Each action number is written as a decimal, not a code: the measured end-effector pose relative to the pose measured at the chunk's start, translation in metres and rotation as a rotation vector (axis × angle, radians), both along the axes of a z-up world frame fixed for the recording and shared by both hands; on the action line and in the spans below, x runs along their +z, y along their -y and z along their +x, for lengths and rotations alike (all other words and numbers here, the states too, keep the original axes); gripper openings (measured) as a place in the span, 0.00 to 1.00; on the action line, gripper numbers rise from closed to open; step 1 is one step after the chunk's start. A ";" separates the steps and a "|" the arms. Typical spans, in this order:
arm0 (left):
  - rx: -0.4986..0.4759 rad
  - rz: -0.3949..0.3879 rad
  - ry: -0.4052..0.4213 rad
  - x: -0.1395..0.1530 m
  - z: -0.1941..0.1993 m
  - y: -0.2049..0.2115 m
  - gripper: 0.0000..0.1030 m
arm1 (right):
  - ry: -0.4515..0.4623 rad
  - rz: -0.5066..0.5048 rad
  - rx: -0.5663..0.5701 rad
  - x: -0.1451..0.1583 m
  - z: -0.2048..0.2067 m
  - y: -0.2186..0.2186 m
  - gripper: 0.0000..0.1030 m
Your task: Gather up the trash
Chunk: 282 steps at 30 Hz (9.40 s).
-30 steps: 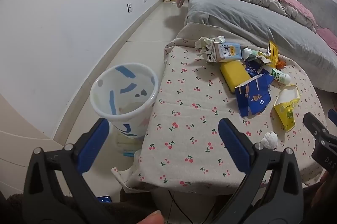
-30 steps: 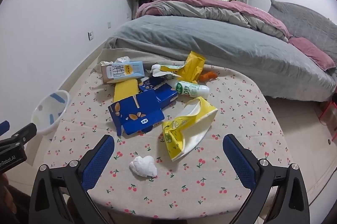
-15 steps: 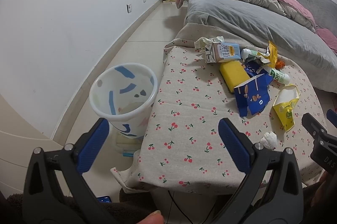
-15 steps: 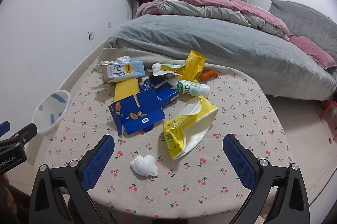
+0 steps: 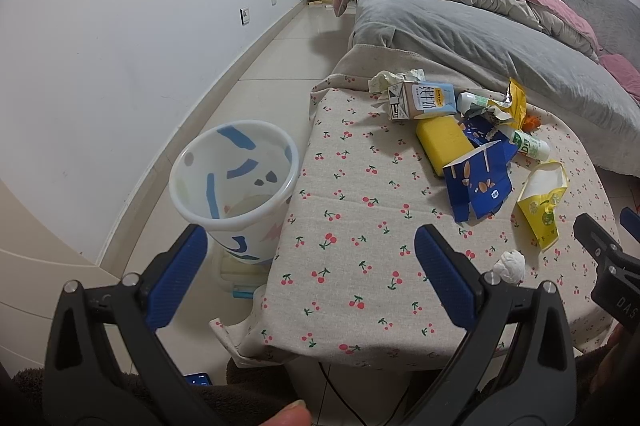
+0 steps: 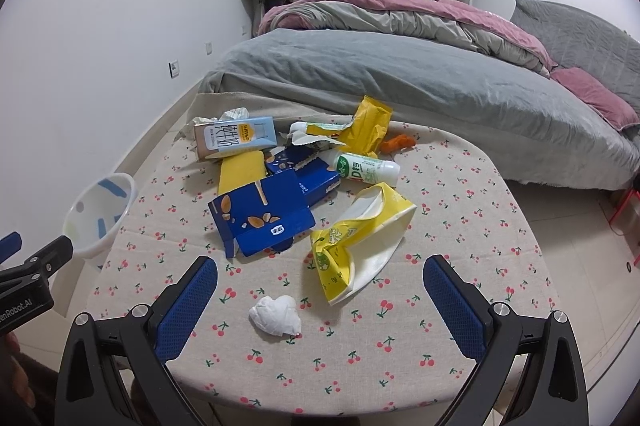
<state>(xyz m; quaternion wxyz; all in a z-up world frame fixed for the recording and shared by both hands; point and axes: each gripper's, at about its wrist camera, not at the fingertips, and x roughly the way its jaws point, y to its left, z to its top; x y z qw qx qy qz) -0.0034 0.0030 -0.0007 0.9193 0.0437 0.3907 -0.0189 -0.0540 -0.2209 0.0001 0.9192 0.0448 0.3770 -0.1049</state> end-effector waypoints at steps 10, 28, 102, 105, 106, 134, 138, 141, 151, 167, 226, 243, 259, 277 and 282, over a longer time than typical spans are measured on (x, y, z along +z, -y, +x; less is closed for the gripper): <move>0.001 0.000 0.002 0.000 -0.001 0.000 1.00 | 0.000 0.002 0.000 0.000 0.000 -0.001 1.00; 0.003 -0.001 0.002 0.000 -0.001 0.000 1.00 | 0.001 0.003 0.000 0.000 0.000 0.001 1.00; -0.511 -0.409 -0.381 -0.075 0.122 0.098 0.69 | -0.095 0.430 -0.106 -0.022 0.063 0.111 0.16; -0.497 -0.438 -0.410 -0.082 0.125 0.098 0.55 | -0.098 0.443 -0.122 -0.025 0.063 0.115 0.16; -0.485 -0.455 -0.425 -0.085 0.126 0.096 0.51 | -0.100 0.449 -0.129 -0.027 0.063 0.117 0.16; -0.431 -0.608 -0.338 -0.031 0.102 0.004 0.25 | -0.098 0.417 -0.066 -0.015 0.062 0.079 0.16; -0.353 -0.597 -0.309 -0.029 0.108 -0.030 0.25 | -0.105 0.405 0.007 -0.005 0.077 0.049 0.16; -0.290 -0.604 -0.290 -0.030 0.112 -0.058 0.25 | -0.119 0.414 0.069 0.000 0.091 0.024 0.16; -0.115 -0.507 -0.210 -0.041 0.122 -0.131 0.25 | -0.187 0.426 0.303 0.007 0.137 -0.080 0.16; 0.110 -0.362 -0.229 -0.073 0.140 -0.177 0.61 | -0.285 0.435 0.421 -0.033 0.201 -0.167 0.16; -0.107 -0.237 -0.252 -0.015 0.160 0.002 0.96 | -0.172 0.301 -0.002 0.000 0.165 0.081 0.74; -0.245 -0.435 -0.354 -0.051 0.224 0.047 0.83 | -0.213 0.447 -0.114 -0.048 0.220 0.146 0.74; -0.341 -0.534 -0.382 -0.062 0.236 0.061 0.56 | -0.255 0.600 -0.166 -0.101 0.259 0.162 0.65; -0.412 -0.572 -0.334 -0.030 0.214 0.062 0.37 | -0.167 0.601 -0.146 -0.073 0.230 0.185 0.25; -0.410 -0.586 -0.298 -0.017 0.206 0.051 0.37 | -0.127 0.574 -0.114 -0.046 0.209 0.178 0.25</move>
